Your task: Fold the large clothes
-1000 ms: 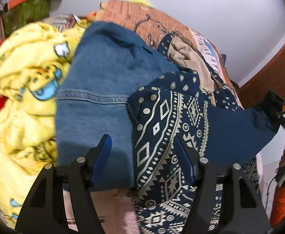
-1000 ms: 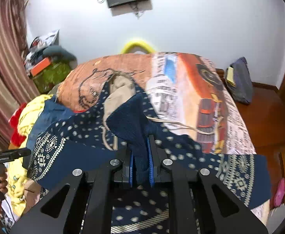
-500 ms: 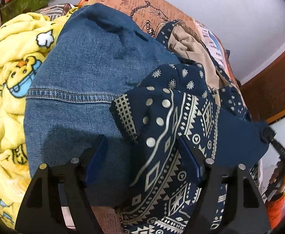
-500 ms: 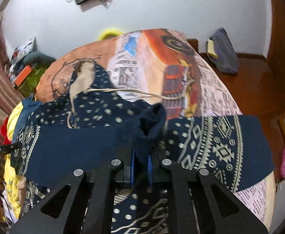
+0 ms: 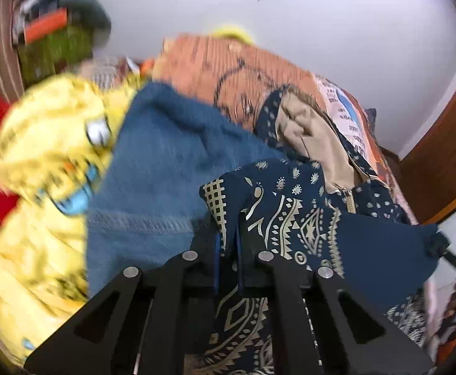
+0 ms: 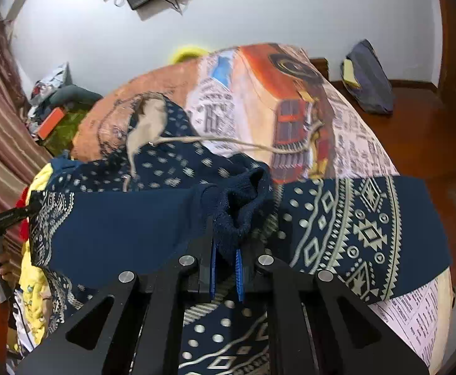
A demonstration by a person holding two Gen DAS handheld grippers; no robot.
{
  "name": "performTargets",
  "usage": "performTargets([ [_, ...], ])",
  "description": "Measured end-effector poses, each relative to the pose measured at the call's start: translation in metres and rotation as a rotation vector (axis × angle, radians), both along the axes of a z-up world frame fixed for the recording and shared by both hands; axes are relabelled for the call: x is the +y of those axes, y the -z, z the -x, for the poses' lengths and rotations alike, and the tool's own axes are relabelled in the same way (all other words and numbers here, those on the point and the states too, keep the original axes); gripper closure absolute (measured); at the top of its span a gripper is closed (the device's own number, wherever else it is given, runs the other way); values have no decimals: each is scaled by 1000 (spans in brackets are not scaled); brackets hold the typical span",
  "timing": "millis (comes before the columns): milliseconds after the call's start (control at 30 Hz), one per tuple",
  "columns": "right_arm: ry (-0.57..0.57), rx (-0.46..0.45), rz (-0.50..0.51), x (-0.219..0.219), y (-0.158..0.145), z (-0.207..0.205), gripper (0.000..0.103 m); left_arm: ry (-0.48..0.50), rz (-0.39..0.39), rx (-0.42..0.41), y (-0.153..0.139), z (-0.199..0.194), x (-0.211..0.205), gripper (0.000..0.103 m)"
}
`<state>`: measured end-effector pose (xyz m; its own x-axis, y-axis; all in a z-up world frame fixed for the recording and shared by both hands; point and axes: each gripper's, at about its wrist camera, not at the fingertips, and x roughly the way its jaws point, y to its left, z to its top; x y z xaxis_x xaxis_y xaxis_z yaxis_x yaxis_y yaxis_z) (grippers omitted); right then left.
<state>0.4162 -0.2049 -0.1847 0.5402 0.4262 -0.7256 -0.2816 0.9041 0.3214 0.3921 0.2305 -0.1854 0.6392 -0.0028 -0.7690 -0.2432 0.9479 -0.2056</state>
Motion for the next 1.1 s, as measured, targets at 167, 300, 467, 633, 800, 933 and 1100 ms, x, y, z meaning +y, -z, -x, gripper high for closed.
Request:
performTargets([
  [167, -12, 18, 72, 14, 12, -4, 95, 9, -125, 61, 7, -9, -10, 95],
  [300, 18, 99, 103, 7, 37, -11, 95, 28, -159, 112, 31, -14, -17, 93],
  [467, 12, 140, 137, 2, 51, -9, 95, 42, -195, 162, 47, -11, -19, 79],
  [633, -17, 158, 139, 0, 47, -4, 94, 49, -263, 178, 43, 4, -20, 51],
  [800, -33, 177, 146, -7, 38, 4, 89, 81, -301, 189, 28, 21, -24, 45],
  [933, 1, 192, 165, -19, 24, 9, 45, 103, -309, 168, 10, 31, -33, 41],
  [1100, 60, 97, 172, -43, -11, 22, 36, 134, -296, 87, -23, 36, -58, 33],
])
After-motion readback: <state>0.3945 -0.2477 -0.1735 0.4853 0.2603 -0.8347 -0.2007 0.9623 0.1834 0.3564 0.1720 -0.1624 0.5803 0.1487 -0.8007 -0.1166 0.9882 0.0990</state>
